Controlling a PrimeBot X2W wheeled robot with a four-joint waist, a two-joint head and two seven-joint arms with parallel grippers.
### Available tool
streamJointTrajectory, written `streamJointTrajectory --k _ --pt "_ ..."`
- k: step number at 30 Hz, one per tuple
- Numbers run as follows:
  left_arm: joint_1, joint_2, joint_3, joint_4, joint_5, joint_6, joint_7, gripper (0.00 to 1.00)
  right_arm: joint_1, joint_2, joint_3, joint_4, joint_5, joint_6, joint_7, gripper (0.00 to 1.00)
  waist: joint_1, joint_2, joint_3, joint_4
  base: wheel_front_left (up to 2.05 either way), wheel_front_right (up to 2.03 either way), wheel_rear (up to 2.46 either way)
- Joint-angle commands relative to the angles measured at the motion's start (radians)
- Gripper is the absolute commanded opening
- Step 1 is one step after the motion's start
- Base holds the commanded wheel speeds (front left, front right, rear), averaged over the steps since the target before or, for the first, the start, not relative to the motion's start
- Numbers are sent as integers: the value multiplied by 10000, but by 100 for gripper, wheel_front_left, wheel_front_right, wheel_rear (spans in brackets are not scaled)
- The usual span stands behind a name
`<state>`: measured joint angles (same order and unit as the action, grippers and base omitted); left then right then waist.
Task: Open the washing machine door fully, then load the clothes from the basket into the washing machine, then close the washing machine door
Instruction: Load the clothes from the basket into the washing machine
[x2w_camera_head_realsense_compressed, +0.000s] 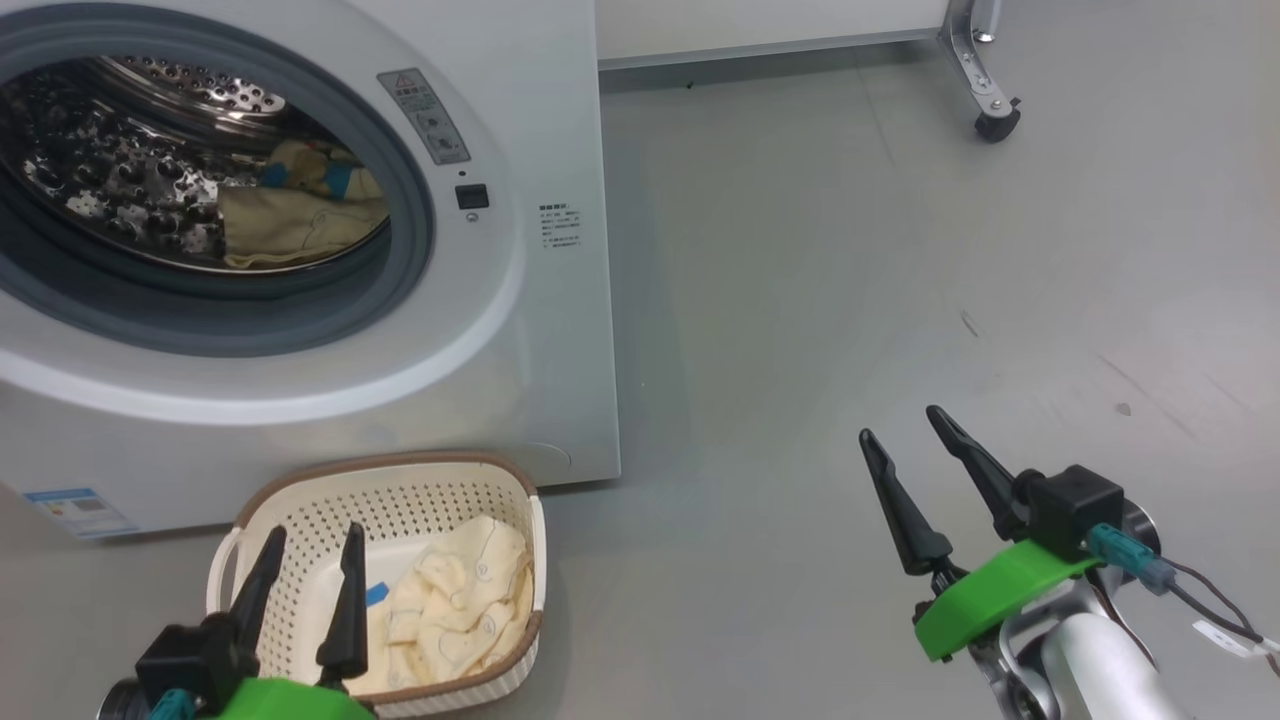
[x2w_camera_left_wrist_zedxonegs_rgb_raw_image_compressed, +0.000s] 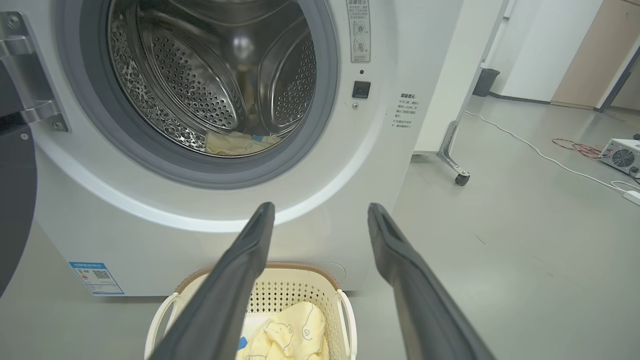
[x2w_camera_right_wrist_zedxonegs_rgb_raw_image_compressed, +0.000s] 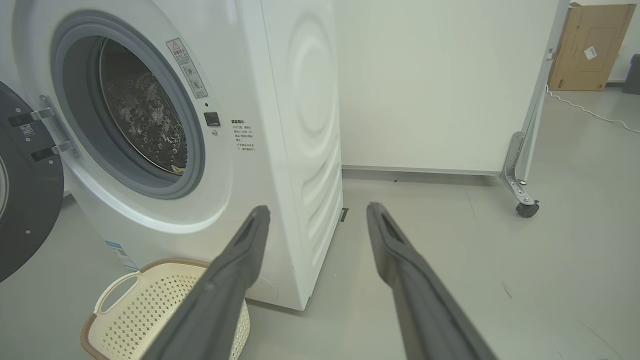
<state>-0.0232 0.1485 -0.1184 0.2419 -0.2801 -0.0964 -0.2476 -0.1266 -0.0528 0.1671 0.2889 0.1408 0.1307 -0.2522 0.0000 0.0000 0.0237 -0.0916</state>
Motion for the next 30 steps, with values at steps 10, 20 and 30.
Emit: streamJointTrajectory --k 10,20,30 --pt "-928 79 312 86 202 -139 -141 100 -489 26 -70 -208 -171 0 -95 100 0 0 1128 25 0 0 0" --pt "-2346 257 -104 1179 171 -269 -141 100 -1173 26 -175 -538 -284 0 -95 100 0 0 3432 -9 0 0 0" --pt "-5050 884 -1165 4164 73 -337 -98 100 -1815 26 -253 -969 -404 0 -95 100 0 0 5839 -335 0 0 0"
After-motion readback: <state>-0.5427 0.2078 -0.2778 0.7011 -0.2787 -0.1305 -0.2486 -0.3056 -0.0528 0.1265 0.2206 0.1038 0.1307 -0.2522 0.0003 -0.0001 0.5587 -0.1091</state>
